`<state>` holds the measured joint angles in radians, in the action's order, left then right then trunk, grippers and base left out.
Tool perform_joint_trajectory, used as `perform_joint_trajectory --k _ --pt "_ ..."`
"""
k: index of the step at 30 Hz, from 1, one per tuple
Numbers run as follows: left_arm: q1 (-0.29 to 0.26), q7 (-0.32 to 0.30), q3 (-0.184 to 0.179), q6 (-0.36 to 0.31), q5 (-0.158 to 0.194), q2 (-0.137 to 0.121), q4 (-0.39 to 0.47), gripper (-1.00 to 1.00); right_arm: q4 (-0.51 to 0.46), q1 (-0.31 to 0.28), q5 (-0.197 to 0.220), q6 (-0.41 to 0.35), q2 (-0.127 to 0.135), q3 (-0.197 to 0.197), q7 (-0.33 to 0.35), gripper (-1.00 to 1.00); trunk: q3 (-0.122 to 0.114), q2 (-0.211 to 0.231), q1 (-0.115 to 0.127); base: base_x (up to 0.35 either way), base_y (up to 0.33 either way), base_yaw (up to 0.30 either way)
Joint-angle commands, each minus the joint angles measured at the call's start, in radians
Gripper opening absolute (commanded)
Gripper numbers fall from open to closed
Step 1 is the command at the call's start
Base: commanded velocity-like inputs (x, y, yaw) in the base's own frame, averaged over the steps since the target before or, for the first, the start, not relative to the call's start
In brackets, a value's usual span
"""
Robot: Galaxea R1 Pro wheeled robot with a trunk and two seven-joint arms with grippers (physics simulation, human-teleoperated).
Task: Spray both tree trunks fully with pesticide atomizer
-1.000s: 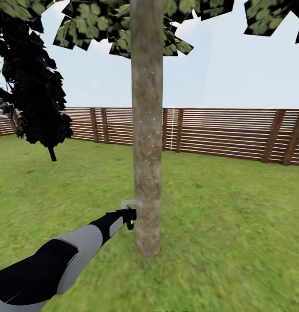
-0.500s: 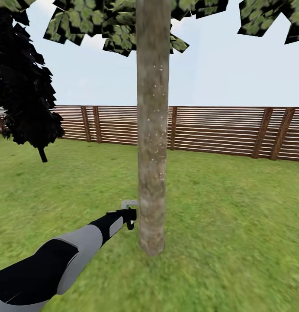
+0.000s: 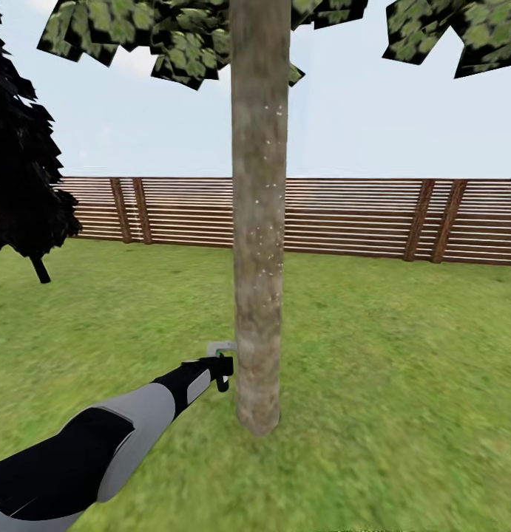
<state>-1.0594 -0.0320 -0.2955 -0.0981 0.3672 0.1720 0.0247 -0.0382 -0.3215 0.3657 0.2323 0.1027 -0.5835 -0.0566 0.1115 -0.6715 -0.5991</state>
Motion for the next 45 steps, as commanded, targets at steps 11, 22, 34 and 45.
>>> perform_joint_trajectory --k 11,22,34,45 --pt "0.007 -0.002 -0.010 -0.003 0.009 0.000 0.002 -1.00 0.000 -0.001 0.007 0.001 0.000 -0.009 -0.003 1.00 0.017 -0.001 0.000 0.086 0.128 -0.188" --pt "0.007 -0.002 -0.010 -0.003 0.009 0.000 0.003 -1.00 0.000 -0.001 0.007 0.001 0.000 -0.009 -0.003 1.00 0.022 -0.001 0.000 0.067 0.280 -0.094" --pt "0.007 -0.002 -0.010 -0.005 0.009 0.000 0.002 -1.00 0.000 -0.001 0.007 0.001 0.000 -0.009 -0.003 1.00 0.034 -0.001 0.000 0.011 0.347 -0.244" --pt "0.007 -0.002 -0.010 -0.005 0.009 0.000 0.002 -1.00 0.000 0.000 0.007 0.001 0.000 -0.009 -0.003 1.00 0.042 -0.001 0.000 0.000 0.350 -0.214"
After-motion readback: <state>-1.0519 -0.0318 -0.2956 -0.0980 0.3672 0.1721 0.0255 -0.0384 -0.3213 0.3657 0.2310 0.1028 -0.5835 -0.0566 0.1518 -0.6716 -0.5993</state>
